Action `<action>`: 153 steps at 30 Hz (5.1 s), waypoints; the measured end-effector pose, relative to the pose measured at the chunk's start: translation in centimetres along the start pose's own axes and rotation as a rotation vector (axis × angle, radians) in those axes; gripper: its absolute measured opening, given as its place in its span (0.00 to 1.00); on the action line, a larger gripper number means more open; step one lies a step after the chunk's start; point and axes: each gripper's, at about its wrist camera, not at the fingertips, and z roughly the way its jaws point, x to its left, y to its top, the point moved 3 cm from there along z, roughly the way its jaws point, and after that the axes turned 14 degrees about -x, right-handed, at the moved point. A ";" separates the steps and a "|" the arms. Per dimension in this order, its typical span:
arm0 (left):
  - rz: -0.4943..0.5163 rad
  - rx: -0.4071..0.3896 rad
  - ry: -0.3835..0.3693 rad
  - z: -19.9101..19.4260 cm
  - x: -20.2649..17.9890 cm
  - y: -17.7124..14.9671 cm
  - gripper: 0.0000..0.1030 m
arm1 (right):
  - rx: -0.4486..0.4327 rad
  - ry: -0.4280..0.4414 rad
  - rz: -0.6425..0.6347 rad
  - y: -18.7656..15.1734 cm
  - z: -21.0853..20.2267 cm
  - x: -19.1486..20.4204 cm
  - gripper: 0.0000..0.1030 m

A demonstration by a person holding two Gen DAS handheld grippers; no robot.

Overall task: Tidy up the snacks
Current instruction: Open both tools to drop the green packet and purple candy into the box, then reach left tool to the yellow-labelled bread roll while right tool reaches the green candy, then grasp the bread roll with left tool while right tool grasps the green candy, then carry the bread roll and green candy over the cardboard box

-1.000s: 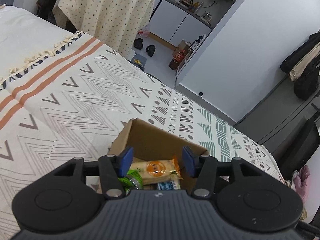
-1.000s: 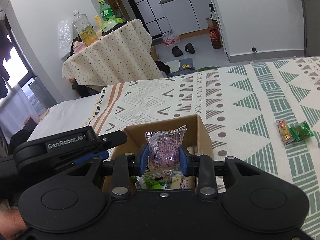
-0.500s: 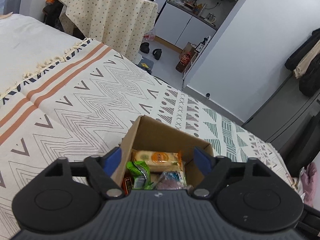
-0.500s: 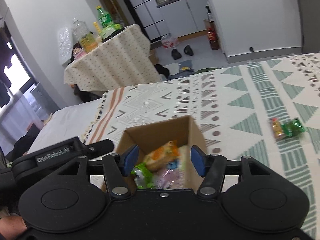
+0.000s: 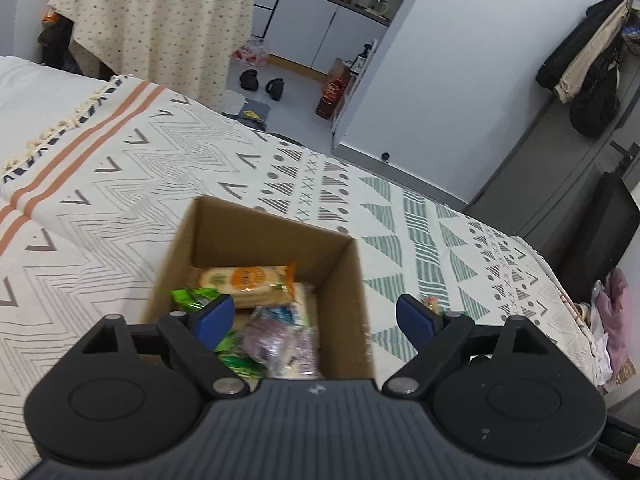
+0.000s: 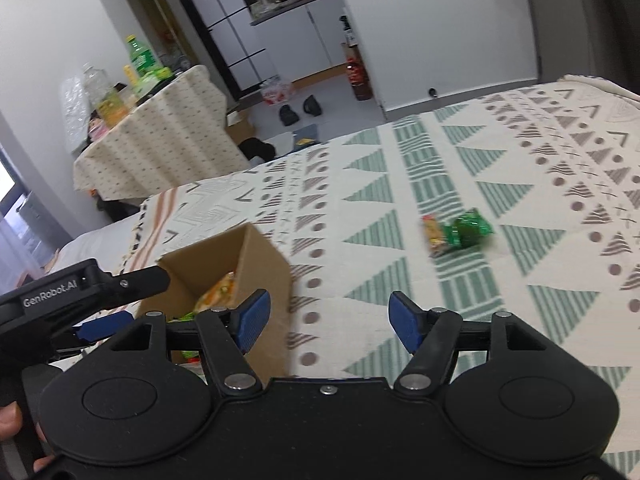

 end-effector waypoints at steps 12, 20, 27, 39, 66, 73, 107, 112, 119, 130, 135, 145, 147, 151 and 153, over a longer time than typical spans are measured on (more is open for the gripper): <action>0.015 -0.007 -0.069 1.8 -4.8 -0.8 0.85 | -0.016 -0.055 0.053 0.9 0.4 -5.1 0.63; 0.039 0.018 -0.100 4.3 -7.9 -1.4 0.82 | -0.024 -0.073 0.081 2.1 1.7 -8.0 0.63; 0.059 0.043 -0.100 7.3 -10.2 -2.4 0.72 | -0.015 -0.082 0.123 2.6 4.1 -10.2 0.63; 0.069 0.138 -0.068 13.4 -12.4 -4.8 0.49 | 0.014 -0.113 0.199 2.8 8.7 -13.8 0.61; 0.126 0.230 -0.078 20.1 -15.5 -8.5 0.37 | 0.022 -0.110 0.241 2.1 11.6 -17.2 0.18; 0.172 0.263 -0.082 21.3 -16.6 -10.1 0.37 | 0.013 -0.134 0.242 2.4 10.1 -18.1 0.18; 0.154 0.084 -0.164 6.1 -14.6 -4.8 0.17 | -0.090 -0.103 0.210 4.0 1.5 -10.0 0.18; 0.145 0.056 -0.176 3.5 -13.5 -3.7 0.17 | -0.121 -0.091 0.183 4.5 -0.2 -8.1 0.18; 0.123 0.012 -0.177 0.5 -11.8 -2.0 0.17 | -0.146 -0.069 0.164 4.5 -2.0 -5.6 0.18; 0.079 -0.042 -0.165 -3.4 -8.3 -0.1 0.17 | -0.174 -0.025 0.128 4.2 -3.5 -1.3 0.18; 0.066 -0.056 -0.179 -4.6 -7.0 0.5 0.17 | -0.174 -0.008 0.105 4.0 -3.7 0.6 0.18; 0.014 -0.092 -0.140 -5.7 -2.4 3.2 0.17 | -0.176 0.049 0.065 3.7 -3.5 4.3 0.18; 0.014 -0.103 -0.120 -5.8 -1.1 3.9 0.17 | -0.176 0.067 0.054 3.7 -3.2 5.2 0.18; 0.008 -0.122 -0.071 -5.8 1.7 5.1 0.17 | -0.169 0.102 0.040 3.5 -2.5 7.0 0.18; 0.002 -0.123 -0.058 -5.7 2.9 5.6 0.17 | -0.163 0.116 0.027 3.4 -2.1 7.7 0.18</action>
